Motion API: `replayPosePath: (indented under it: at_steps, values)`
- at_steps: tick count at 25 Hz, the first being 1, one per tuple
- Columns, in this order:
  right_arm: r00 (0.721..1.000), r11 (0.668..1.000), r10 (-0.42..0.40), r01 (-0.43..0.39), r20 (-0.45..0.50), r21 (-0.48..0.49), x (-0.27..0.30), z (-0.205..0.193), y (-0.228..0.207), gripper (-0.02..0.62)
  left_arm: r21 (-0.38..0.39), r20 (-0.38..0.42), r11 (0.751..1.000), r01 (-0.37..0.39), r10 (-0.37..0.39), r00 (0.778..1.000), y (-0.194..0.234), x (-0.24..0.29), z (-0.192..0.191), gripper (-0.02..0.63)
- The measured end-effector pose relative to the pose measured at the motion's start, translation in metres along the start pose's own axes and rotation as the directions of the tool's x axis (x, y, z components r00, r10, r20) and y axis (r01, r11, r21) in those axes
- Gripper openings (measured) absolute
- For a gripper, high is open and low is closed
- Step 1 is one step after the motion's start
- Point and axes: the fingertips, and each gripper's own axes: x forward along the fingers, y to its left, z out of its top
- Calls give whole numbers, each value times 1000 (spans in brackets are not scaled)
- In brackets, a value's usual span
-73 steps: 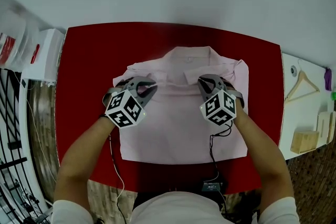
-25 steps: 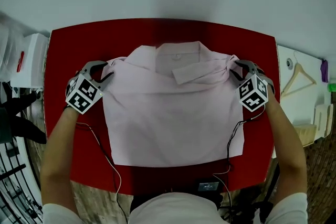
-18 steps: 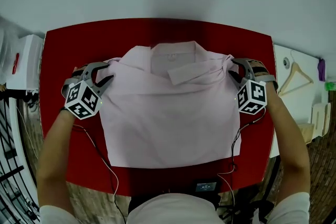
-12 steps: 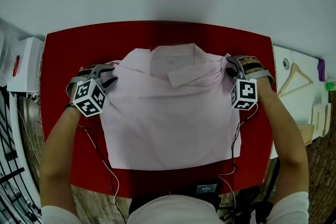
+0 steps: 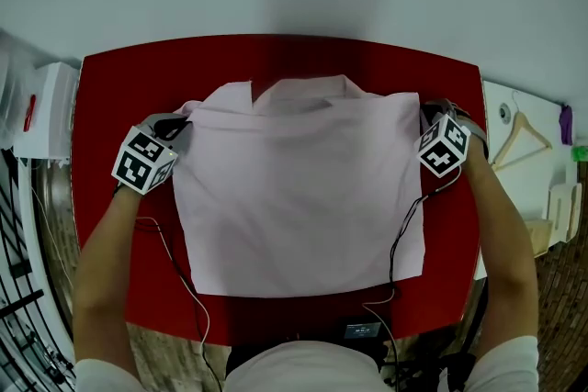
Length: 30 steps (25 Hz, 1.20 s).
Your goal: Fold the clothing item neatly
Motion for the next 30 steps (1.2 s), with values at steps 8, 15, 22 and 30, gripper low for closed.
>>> replayPosePath:
  at_steps: [8, 15, 22, 30]
  values:
    - [996, 985, -1, -14, 86, 170, -1, 5, -4, 20, -158, 45, 987, 8, -1, 999, 5, -9, 1, 95]
    - [958, 986, 0, -48, 286, 161, -27, 73, 1, 23, 197, 82, 979, -46, 30, 996, -16, -19, 42, 140]
    - [964, 993, 105, -88, 246, -80, -6, 119, 47, 107, 251, -80, 964, 87, -69, 994, -28, 22, 36, 146]
    - [965, 993, 113, -117, 235, 1, 9, 104, 52, 40, 10, 23, 995, -98, 98, 995, 19, 10, 38, 66]
